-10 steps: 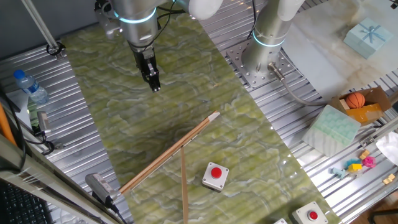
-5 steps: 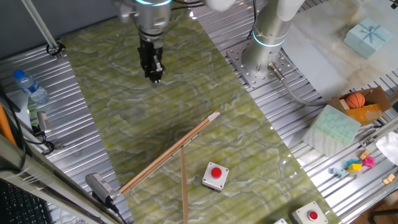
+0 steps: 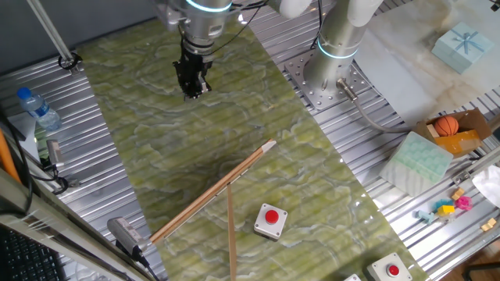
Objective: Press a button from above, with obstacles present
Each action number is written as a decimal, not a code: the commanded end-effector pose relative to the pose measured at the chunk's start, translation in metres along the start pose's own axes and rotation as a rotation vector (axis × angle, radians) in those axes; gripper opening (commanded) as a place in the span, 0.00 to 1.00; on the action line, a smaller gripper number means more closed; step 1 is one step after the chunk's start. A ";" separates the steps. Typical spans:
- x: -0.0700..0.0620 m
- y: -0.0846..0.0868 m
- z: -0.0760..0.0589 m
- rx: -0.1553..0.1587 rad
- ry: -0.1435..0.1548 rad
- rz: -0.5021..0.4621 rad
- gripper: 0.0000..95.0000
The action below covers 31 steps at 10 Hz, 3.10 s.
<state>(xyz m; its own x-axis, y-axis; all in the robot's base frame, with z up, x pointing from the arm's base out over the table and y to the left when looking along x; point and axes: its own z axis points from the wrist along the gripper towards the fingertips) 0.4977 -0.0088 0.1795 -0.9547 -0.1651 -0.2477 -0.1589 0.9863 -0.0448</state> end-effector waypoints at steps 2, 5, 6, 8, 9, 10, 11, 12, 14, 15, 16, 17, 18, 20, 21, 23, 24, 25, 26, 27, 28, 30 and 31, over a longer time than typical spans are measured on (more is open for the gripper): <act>0.000 0.000 0.000 -0.042 0.107 0.045 0.00; 0.000 0.000 -0.001 -0.034 0.118 0.061 0.00; 0.000 0.000 -0.001 -0.033 0.119 0.060 0.00; 0.000 0.000 -0.001 -0.033 0.123 0.058 0.00; 0.000 0.000 -0.001 -0.033 0.126 0.060 0.00; 0.000 0.000 -0.001 -0.033 0.125 0.062 0.00; 0.000 0.000 0.000 -0.033 0.125 0.069 0.00; -0.001 0.000 0.000 -0.033 0.125 0.078 0.00; -0.001 0.000 0.000 -0.032 0.125 0.089 0.00; -0.001 0.000 0.000 -0.032 0.125 0.090 0.00; -0.001 0.000 0.000 -0.032 0.126 0.091 0.00; -0.001 0.000 0.000 -0.033 0.128 0.088 0.00; -0.001 0.000 0.000 -0.033 0.130 0.085 0.00; 0.000 0.000 0.000 -0.034 0.131 0.083 0.00; 0.000 0.000 0.000 -0.035 0.131 0.085 0.00; 0.000 0.000 0.000 -0.034 0.130 0.089 0.00; 0.000 0.000 0.000 -0.032 0.130 0.090 0.00; 0.000 0.000 0.000 -0.031 0.131 0.090 0.00; 0.000 0.000 0.000 -0.026 0.132 0.091 0.00; 0.000 0.000 0.000 -0.019 0.137 0.092 0.00; 0.000 0.000 0.000 -0.023 0.140 0.084 0.00; 0.000 0.000 0.000 -0.018 0.140 0.118 0.00; 0.000 0.000 0.000 -0.016 0.140 0.134 0.00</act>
<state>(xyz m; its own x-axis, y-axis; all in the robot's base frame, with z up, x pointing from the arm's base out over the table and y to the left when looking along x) 0.4985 -0.0089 0.1799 -0.9922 -0.0503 -0.1143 -0.0506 0.9987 -0.0004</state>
